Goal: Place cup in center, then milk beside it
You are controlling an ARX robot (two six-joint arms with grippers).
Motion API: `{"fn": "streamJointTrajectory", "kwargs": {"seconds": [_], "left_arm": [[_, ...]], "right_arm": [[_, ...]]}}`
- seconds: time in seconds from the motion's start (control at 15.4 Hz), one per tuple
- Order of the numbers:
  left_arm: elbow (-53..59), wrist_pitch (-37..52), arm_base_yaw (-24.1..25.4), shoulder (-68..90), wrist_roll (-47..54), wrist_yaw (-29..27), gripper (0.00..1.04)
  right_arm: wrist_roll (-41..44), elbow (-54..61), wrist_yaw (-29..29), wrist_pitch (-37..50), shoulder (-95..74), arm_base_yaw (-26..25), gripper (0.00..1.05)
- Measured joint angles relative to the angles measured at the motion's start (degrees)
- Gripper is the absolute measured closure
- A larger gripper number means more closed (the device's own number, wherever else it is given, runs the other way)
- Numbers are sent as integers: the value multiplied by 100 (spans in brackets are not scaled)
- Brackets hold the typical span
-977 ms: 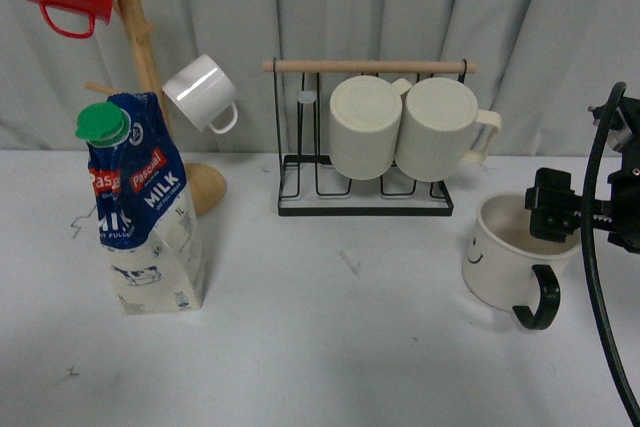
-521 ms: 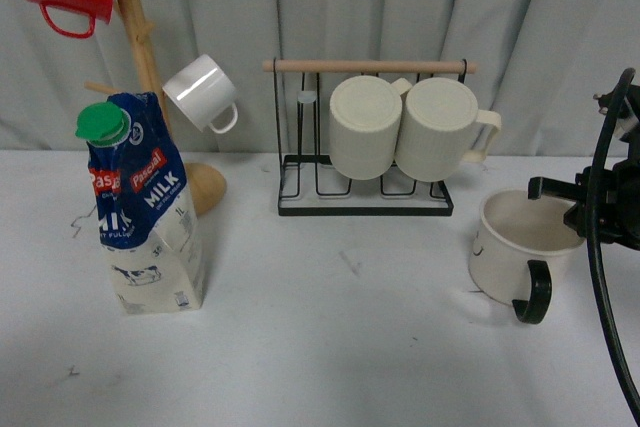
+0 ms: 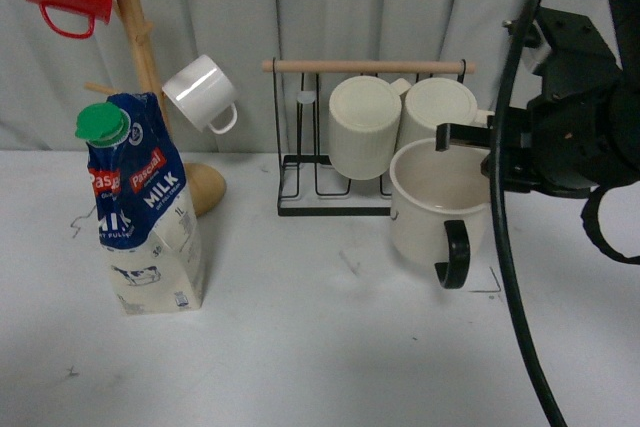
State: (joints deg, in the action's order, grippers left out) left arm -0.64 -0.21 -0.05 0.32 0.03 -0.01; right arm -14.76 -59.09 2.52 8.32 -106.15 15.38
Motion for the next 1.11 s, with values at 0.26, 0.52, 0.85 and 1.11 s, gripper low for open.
{"fn": "streamJointTrajectory", "kwargs": {"seconds": [0.26, 0.52, 0.85, 1.11], "left_arm": [[-2, 2, 0, 0, 0, 0, 7], [0, 2, 0, 0, 0, 0, 7], [-2, 2, 0, 0, 0, 0, 7], [-2, 2, 0, 0, -2, 0, 7]], "right_arm": [[-94, -529, 369, -240, -621, 533, 101], [-376, -586, 481, -186, -1016, 715, 101], [-837, -293, 234, 28, -935, 557, 55], [-855, -55, 101, 420, -76, 507, 24]]}}
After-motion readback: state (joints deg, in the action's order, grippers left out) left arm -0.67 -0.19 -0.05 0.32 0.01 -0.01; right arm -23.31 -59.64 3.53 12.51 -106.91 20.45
